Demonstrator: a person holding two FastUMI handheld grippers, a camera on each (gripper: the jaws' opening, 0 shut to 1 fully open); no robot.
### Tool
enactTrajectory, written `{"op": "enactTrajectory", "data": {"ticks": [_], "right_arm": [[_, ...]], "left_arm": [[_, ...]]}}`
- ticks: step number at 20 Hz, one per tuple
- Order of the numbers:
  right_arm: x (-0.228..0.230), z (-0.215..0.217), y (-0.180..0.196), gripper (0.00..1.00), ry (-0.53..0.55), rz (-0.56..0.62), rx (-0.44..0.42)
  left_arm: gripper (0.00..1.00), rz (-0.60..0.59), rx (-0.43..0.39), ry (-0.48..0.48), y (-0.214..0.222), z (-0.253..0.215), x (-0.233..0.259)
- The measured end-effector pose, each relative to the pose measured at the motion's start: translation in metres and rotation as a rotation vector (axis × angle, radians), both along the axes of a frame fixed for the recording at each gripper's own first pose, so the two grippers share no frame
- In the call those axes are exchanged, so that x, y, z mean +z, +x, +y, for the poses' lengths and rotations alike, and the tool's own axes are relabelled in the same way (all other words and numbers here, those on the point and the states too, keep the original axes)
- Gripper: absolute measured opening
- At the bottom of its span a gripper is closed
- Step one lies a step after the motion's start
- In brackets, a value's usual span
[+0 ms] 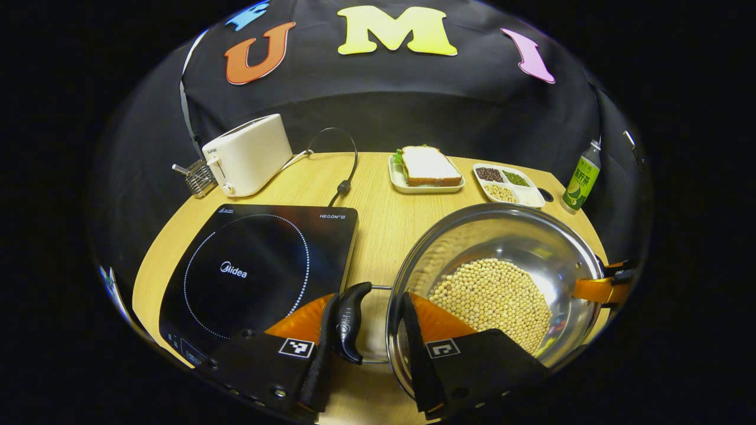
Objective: First push the handle of the pot to place it horizontally, then grasp the pot with both hands and set it on the induction cooktop.
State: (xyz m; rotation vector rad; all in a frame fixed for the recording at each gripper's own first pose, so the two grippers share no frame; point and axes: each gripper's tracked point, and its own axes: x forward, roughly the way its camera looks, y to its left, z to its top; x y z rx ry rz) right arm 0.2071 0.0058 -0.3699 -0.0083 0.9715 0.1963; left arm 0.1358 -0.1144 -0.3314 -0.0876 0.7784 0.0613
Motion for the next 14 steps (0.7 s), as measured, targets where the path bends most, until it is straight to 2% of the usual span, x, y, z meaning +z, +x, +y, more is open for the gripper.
{"op": "enactTrajectory", "data": {"ticks": [8,14], "right_arm": [[0.02,-0.007,-0.009,0.52,-0.003,-0.042,-0.002],[0.04,0.01,-0.014,0.52,0.006,-0.065,-0.015]], "left_arm": [[0.54,-0.026,-0.008,-0.001,0.0,0.006,0.017],[0.54,-0.046,-0.018,0.006,0.002,0.021,0.035]]}}
